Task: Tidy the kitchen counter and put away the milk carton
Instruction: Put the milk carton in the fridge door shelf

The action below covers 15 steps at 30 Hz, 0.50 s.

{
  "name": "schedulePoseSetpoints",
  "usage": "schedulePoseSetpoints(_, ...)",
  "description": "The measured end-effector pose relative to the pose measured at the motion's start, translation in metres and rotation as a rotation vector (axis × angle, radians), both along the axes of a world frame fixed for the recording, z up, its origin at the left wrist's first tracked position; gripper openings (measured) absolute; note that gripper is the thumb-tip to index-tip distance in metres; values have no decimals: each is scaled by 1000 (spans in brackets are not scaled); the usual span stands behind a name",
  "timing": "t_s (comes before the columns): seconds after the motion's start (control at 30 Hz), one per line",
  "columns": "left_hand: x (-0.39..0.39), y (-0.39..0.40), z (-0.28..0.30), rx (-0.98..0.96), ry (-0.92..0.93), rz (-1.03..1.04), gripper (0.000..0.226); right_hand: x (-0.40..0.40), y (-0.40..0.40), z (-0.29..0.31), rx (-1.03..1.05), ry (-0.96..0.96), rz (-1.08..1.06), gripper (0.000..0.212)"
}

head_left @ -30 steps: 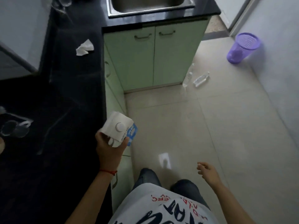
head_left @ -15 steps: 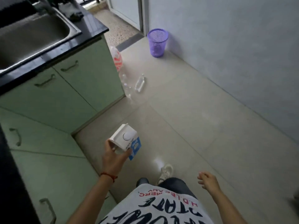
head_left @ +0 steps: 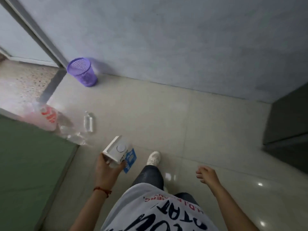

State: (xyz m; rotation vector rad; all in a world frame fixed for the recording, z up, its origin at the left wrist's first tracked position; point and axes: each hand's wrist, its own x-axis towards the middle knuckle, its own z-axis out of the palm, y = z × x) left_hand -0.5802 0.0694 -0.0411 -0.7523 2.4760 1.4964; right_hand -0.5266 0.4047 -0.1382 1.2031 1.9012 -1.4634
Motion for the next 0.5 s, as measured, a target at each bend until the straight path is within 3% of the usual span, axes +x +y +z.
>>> schedulePoseSetpoints(0.3,-176,109,5,-73,18,-555,63,-12,42,21,-17,-10,-577,19)
schedulePoseSetpoints(0.5,-257,218,26,-90,131,-942,63,-4,55,32,-38,-15,-925,28)
